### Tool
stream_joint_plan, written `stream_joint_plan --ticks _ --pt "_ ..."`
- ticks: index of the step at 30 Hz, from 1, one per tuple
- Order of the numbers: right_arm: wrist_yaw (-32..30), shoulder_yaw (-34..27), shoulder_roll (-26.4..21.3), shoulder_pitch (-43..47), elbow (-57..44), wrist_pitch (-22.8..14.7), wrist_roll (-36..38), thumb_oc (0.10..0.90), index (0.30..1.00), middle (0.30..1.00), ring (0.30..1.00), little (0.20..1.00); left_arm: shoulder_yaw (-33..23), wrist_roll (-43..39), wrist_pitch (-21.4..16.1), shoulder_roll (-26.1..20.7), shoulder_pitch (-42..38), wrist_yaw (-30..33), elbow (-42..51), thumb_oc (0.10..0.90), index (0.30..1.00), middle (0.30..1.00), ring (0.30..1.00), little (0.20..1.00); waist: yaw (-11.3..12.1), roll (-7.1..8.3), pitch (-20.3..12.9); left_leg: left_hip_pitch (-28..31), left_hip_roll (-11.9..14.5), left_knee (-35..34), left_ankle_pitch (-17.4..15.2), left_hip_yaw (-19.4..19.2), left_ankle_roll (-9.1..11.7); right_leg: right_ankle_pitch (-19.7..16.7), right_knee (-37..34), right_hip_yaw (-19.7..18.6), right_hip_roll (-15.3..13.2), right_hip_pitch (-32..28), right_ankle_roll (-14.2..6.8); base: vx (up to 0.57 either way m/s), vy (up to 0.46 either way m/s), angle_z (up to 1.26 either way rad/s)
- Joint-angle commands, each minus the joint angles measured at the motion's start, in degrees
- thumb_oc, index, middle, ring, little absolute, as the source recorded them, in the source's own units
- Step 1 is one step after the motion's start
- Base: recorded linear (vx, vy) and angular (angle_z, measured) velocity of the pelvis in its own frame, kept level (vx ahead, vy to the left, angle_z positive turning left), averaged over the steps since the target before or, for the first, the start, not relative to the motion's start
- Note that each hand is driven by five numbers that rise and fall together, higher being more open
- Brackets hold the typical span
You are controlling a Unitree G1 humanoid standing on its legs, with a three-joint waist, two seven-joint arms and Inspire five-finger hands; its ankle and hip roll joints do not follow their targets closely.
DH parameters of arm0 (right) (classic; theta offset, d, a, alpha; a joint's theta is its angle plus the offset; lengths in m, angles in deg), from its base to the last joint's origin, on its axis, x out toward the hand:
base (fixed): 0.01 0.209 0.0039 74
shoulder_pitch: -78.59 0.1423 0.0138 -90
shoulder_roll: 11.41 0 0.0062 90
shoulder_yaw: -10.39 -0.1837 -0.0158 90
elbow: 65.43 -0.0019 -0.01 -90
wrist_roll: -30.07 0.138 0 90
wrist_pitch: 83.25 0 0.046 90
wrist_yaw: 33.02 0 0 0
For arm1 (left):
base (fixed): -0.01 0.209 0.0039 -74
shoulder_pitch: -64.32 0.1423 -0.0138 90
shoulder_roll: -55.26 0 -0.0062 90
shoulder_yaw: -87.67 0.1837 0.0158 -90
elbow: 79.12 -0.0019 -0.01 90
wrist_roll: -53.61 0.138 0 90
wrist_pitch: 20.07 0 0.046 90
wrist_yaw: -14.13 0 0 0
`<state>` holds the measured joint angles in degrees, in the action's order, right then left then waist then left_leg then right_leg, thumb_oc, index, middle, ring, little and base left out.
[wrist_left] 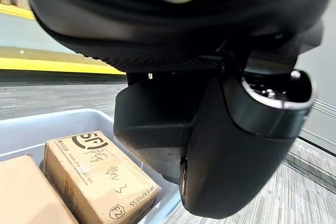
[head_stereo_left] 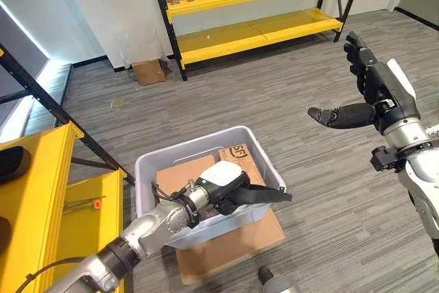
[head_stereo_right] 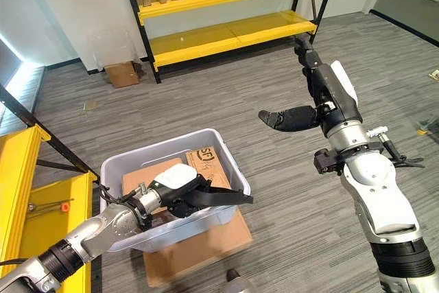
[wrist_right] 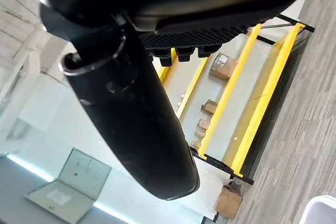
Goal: Move parts from the plastic box to the shelf.
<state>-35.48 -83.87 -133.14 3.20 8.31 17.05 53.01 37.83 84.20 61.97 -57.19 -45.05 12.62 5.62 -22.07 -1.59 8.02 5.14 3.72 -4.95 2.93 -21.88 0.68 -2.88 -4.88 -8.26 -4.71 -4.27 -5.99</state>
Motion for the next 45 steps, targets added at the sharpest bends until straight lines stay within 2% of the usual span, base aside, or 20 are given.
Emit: stream_joint_plan --ticks 1,3,6,10,13,18,25,40,45 --pt "-8.40 -11.83 -0.79 3.64 -5.13 -5.14 -0.08 0.900 1.000 1.000 1.000 1.000 -9.46 -2.49 -0.20 -1.70 -3.59 10.57 4.03 0.400 0.300 0.300 0.300 0.300 1.28 -0.09 -4.18 3.92 3.67 1.19 -6.22 1.52 1.36 0.23 4.50 3.36 -1.52 4.62 -4.21 0.00 0.001 -0.08" --pt "-11.29 -16.32 5.21 -7.21 -6.66 -5.48 -0.05 0.900 1.000 1.000 1.000 1.000 -18.31 -5.92 -1.32 -0.95 -0.44 16.31 8.18 0.400 0.300 0.300 0.300 0.300 1.19 -0.46 -3.80 4.05 3.68 0.88 -5.97 1.43 1.35 0.28 4.45 2.96 -1.46 4.52 -4.04 -0.01 -0.009 -0.09" --pt "-14.05 -15.71 12.18 -15.22 -5.36 -5.92 -1.96 0.900 1.000 1.000 1.000 1.000 -26.55 -9.40 -2.87 0.14 2.26 19.82 14.21 0.400 0.300 0.300 0.300 0.300 1.03 -0.65 -3.01 3.94 3.98 0.93 -5.48 1.60 1.57 0.39 4.89 3.05 -1.42 4.64 -3.75 -0.04 -0.036 -0.02" --pt "-13.28 -10.73 16.28 -18.17 -1.79 -5.21 -3.41 0.900 1.000 1.000 1.000 1.000 -29.87 -11.98 -4.63 1.73 2.81 20.68 17.86 0.400 0.300 0.300 0.300 0.300 1.36 -0.76 -2.85 3.93 4.05 0.55 -5.05 2.03 1.71 0.51 4.68 3.51 -1.50 4.39 -3.52 -0.03 -0.035 0.05" --pt "-14.25 -7.03 18.05 -19.05 1.26 -5.36 -2.83 0.900 1.000 1.000 1.000 1.000 -30.54 -12.44 -5.73 2.50 2.41 21.15 19.48 0.400 0.300 0.300 0.300 0.300 1.50 -0.79 -2.81 3.72 4.12 0.45 -4.75 2.43 1.92 0.76 4.73 3.97 -1.51 4.33 -3.39 -0.02 -0.032 0.05" --pt "-14.01 -2.63 19.70 -19.48 3.96 -5.21 -3.78 0.900 1.000 1.000 1.000 1.000 -30.64 -12.96 -5.10 2.82 1.63 20.99 21.64 0.400 0.300 0.300 0.300 0.300 1.89 -1.00 -2.65 3.57 4.17 0.40 -4.58 2.93 2.07 1.23 4.94 4.63 -1.64 4.13 -3.32 -0.01 -0.009 0.02" --pt "-12.30 2.64 19.95 -19.29 6.61 -4.05 -4.16 0.900 1.000 1.000 1.000 1.000 -30.33 -12.88 -4.52 2.48 1.22 21.27 22.51 0.400 0.300 0.300 0.300 0.300 2.69 -1.14 -2.68 3.14 4.23 0.33 -4.32 3.58 2.17 1.84 5.02 5.60 -1.70 3.93 -3.15 -0.01 -0.005 0.02" --pt "-12.76 7.07 19.52 -16.17 7.04 -4.09 -6.13 0.900 1.000 1.000 1.000 1.000 -31.06 -12.85 -4.95 1.72 1.52 22.17 23.67 0.400 0.300 0.300 0.300 0.300 4.60 -1.57 -2.22 2.49 4.18 1.23 -4.39 4.87 2.16 3.41 6.17 6.81 -1.33 3.66 -2.37 -0.02 -0.024 0.02" --pt "-13.36 8.21 20.01 -14.67 7.13 -5.21 -5.97 0.900 1.000 1.000 1.000 1.000 -31.64 -12.40 -5.85 1.73 2.22 22.78 24.59 0.400 0.300 0.300 0.300 0.300 5.98 -1.86 -1.79 1.25 4.21 2.50 -4.66 6.35 2.05 5.43 8.85 7.79 -1.26 3.96 -1.78 -0.07 -0.087 0.11"
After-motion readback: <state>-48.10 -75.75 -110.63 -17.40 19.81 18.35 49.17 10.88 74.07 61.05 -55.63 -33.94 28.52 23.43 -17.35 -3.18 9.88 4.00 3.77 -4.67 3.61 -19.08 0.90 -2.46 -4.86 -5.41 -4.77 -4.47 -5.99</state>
